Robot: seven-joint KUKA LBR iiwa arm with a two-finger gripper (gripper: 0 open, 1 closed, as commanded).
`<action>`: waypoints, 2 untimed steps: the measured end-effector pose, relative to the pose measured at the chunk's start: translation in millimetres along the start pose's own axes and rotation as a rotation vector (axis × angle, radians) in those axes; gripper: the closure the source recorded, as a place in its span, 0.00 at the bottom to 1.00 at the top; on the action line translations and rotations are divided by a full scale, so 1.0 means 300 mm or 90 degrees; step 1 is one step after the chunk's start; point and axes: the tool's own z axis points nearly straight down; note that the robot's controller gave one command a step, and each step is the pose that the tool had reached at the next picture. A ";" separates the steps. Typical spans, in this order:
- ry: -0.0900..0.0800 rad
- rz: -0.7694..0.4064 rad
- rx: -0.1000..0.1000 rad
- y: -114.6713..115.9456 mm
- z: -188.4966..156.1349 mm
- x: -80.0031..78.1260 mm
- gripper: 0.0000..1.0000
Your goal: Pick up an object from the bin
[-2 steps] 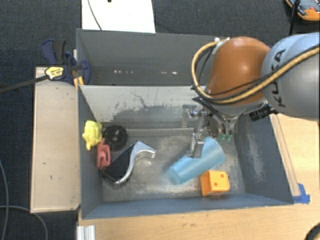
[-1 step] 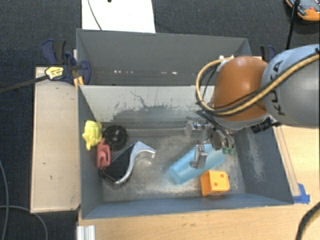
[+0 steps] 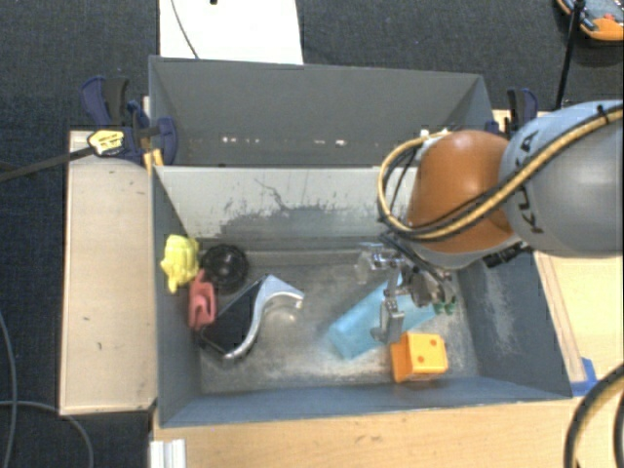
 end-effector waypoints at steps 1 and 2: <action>-0.001 0.000 -0.002 -0.054 0.048 -0.020 0.00; -0.001 0.022 -0.003 -0.115 0.147 0.033 0.00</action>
Offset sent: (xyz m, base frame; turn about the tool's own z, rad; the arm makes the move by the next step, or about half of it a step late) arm -0.0150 -0.0459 -0.0585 0.0440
